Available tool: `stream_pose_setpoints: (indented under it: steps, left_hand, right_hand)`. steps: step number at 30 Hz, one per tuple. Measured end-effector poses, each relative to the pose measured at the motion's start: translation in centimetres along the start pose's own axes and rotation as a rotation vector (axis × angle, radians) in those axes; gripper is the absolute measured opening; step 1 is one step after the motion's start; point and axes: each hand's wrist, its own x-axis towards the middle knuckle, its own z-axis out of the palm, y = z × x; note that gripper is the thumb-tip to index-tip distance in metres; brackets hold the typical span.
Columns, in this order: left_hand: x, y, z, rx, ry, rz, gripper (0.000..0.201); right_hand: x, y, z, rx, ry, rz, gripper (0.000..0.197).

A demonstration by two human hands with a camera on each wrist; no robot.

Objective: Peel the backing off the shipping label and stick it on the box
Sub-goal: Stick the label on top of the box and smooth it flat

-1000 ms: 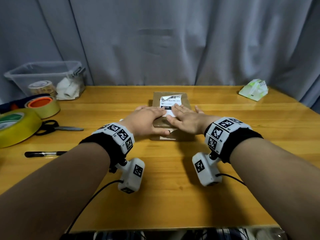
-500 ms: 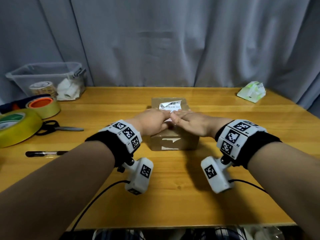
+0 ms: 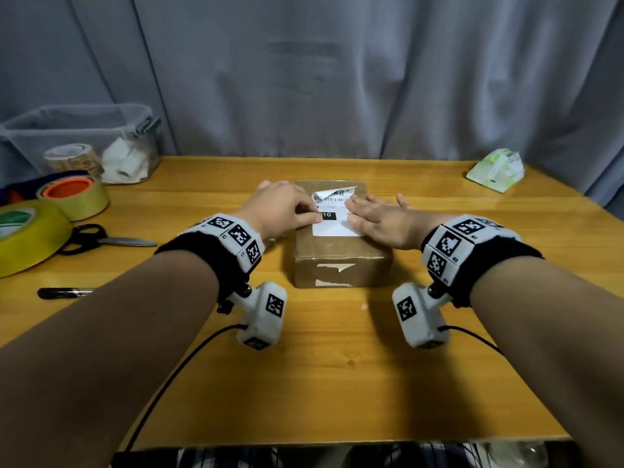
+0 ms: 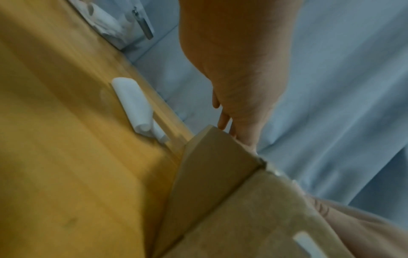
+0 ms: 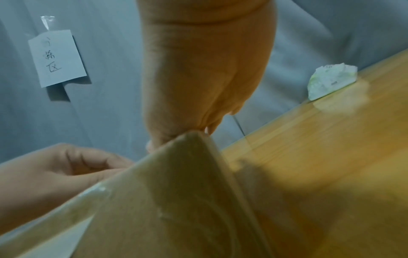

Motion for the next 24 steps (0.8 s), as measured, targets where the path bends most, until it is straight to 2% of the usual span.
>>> stream_pose_setpoints:
  steps: [2,4,7,9,15,24]
  left_hand:
    - [0.0,0.0,-0.4,0.117,-0.012,0.019,0.034]
    - [0.1,0.3,-0.3,0.198,-0.023,0.048,0.038]
    - [-0.1,0.1,-0.1,0.187,-0.048,0.007,0.047]
    - [-0.2,-0.2,-0.1,0.157,-0.061,-0.037,0.052]
    - [0.2,-0.7,0.0,0.115,-0.074,-0.053,0.054]
    - [1.8,-1.5,-0.5,0.012,-0.3,-0.165,0.082]
  right_hand:
    - [-0.1,-0.4,-0.5,-0.037,0.049,-0.036,0.056]
    - [-0.5,-1.7,-0.6,0.002,0.071,-0.143,0.055]
    - [-0.9,-3.3,0.0,0.107,-0.019,-0.209,0.059]
    - [-0.2,-3.3,0.3,0.054,-0.044,-0.198,0.061]
    - [2.1,-3.0,0.2,-0.009,-0.073,-0.143,0.062]
    - [5.2,-3.3,-0.8,-0.009,-0.073,-0.045,0.061]
